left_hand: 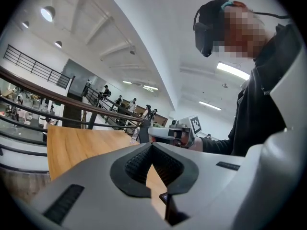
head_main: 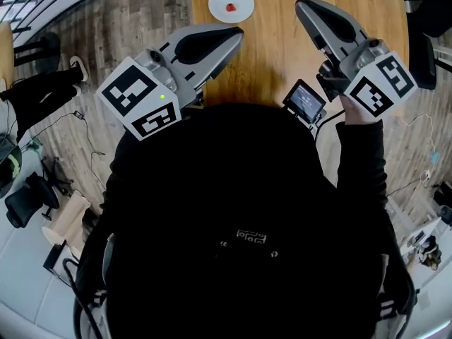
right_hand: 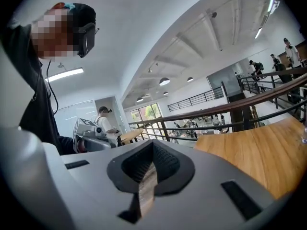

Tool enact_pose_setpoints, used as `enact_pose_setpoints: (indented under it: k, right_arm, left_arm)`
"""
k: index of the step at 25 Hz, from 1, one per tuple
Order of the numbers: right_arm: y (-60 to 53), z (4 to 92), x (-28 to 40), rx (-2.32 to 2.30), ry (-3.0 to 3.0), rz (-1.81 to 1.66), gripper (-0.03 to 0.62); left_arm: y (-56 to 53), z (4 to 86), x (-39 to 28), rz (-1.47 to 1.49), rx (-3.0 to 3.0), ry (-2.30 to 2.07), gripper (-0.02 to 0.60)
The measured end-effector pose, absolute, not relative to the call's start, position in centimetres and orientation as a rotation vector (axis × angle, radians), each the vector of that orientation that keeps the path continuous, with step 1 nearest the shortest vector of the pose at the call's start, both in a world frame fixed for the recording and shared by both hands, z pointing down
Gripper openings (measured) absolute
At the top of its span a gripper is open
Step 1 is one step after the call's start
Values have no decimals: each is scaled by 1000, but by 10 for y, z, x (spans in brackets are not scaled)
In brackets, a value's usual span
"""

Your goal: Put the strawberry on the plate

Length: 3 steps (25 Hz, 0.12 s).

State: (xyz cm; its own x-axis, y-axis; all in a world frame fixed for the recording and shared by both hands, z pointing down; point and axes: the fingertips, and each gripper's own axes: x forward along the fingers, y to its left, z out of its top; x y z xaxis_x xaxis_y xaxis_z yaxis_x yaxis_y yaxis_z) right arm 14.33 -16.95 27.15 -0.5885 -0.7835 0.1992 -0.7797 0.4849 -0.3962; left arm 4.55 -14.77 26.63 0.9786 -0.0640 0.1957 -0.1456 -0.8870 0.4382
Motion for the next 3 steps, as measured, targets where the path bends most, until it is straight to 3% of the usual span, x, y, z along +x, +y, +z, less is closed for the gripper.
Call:
enact_pose_setpoints:
  k: [3]
  right_arm:
    - [-157, 271, 137, -1434, 2696, -717, 17]
  left_arm:
    - [-138, 269, 36, 257, 2652, -161, -2]
